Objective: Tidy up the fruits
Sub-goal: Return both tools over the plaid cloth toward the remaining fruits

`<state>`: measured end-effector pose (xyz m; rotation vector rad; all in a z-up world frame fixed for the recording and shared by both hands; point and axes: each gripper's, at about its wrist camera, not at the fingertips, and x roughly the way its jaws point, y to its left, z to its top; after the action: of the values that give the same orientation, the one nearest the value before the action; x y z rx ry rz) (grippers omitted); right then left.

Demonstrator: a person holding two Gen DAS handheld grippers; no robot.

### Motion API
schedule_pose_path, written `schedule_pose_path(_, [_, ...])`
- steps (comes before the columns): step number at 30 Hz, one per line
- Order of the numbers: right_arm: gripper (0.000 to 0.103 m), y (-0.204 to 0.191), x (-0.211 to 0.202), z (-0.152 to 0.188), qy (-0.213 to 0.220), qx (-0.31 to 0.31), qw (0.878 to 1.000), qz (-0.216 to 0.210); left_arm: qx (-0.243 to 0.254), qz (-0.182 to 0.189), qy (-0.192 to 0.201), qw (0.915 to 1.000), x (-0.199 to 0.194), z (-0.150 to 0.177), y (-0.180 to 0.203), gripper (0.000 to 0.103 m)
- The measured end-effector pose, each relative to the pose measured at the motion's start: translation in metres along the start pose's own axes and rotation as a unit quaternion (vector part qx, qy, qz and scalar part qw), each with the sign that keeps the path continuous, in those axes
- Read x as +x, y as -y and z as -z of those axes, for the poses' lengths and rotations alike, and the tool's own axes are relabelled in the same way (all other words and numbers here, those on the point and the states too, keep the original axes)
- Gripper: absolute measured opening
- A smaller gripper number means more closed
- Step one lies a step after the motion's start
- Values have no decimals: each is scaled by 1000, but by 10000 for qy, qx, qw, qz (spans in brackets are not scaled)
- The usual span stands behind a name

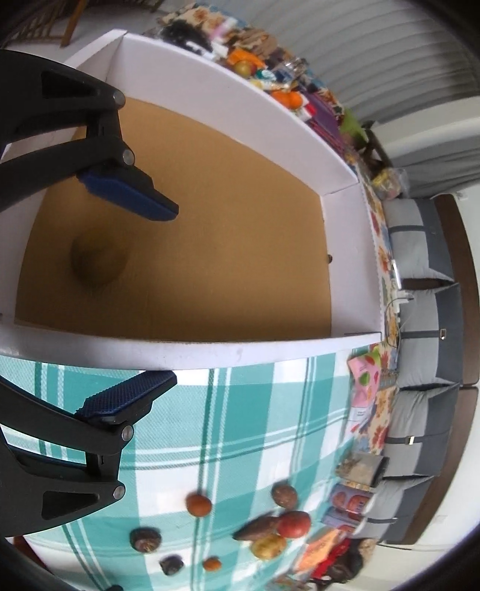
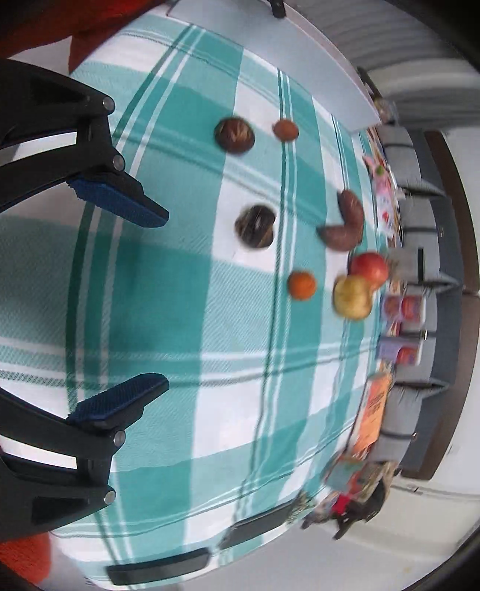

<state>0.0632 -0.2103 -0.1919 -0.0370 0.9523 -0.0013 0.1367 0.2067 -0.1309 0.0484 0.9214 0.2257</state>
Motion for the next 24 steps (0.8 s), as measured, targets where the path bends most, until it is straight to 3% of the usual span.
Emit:
schedule_pose_path(4, [82, 13, 6, -3, 64, 21, 9999, 91, -149, -27, 193, 9997, -12, -2, -1, 83])
schedule_pose_path(7, [88, 17, 10, -1, 97, 74, 9998, 169, -392, -50, 877, 9954, -52, -1, 4, 85])
schedule_pose_path(10, [89, 25, 16, 3, 23, 209, 9996, 181, -264, 139, 1422, 9894, -87, 5, 28, 91])
schedule_pose_path(13, [89, 28, 20, 2, -7, 329, 9992, 205, -159, 554, 1569, 9859, -100, 20, 59, 92])
schedule_pose_path(15, [90, 30, 20, 1, 22, 354, 9991, 221, -82, 865, 1420, 9860, -92, 34, 85, 93])
schedule_pose_path(17, [90, 31, 21, 1, 31, 341, 9992, 222, 62, 1111, 986, 9889, -71, 49, 111, 93])
schedule_pose_path(21, [90, 29, 23, 3, 37, 290, 9994, 191, 310, 1188, 332, 9919, -30, 76, 144, 92])
schedule_pose_path(24, [90, 25, 22, 4, 51, 225, 9996, 163, 489, 1270, 90, 9907, -12, 84, 158, 92])
